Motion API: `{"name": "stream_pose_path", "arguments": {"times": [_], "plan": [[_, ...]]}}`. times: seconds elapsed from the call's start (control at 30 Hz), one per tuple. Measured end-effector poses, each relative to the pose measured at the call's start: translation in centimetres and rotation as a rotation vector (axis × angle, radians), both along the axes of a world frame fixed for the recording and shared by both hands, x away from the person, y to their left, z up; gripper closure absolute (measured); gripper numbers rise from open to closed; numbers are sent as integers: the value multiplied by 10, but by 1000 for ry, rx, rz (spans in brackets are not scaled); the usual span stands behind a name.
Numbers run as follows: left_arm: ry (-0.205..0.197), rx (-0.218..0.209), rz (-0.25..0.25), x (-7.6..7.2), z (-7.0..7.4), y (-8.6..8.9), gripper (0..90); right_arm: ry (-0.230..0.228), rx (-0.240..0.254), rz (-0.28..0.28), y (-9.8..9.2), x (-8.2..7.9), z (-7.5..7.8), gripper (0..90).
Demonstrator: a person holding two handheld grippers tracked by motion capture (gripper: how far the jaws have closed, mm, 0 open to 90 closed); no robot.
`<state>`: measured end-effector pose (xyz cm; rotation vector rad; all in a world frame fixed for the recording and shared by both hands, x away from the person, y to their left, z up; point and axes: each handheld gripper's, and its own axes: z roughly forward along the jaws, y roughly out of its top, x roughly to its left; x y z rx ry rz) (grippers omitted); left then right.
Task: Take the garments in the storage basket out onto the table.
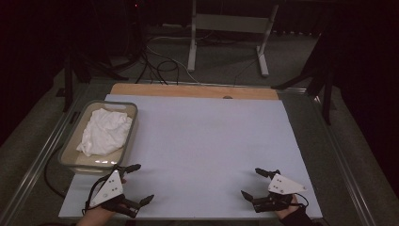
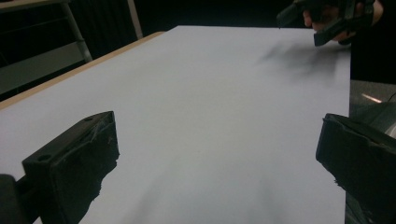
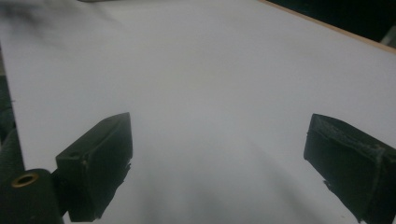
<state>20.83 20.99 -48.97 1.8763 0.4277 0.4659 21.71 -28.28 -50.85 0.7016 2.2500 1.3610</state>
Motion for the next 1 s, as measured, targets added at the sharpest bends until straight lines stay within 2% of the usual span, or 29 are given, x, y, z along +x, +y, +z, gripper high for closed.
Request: {"name": "stream_pose_path", "arguments": {"times": [0.13,0.17,0.5,0.73,0.83,1.0], "plan": [[5,2,-8,0,0,0,3,-23,-20,-5,1,-1,-1,81],[5,4,-6,0,-1,0,3,-32,-41,1,4,-2,-2,81],[3,19,-6,0,-2,-1,3,-8,-28,-5,9,-2,-5,81],[13,31,-22,1,-4,-4,2,-43,-28,-6,7,5,-6,82],[11,37,-21,1,-4,-4,2,-35,-25,0,8,6,-7,82],[30,56,-30,2,-5,-6,3,-35,-14,4,8,5,-7,82]]}}
